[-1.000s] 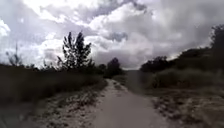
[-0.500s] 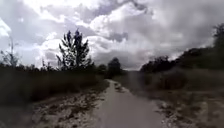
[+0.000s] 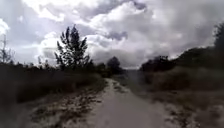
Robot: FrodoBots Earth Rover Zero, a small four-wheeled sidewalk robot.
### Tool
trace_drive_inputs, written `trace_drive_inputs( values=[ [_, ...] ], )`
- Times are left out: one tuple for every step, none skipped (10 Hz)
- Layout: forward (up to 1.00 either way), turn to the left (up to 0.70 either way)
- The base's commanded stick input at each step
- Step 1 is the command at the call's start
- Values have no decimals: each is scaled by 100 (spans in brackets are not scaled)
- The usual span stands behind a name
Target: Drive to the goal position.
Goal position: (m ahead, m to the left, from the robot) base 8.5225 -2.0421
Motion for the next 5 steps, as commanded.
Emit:
trace_drive_inputs(
  values=[
    [59, 1],
    [59, 10],
    [59, 15],
    [59, 15],
    [59, 12]
  ],
)
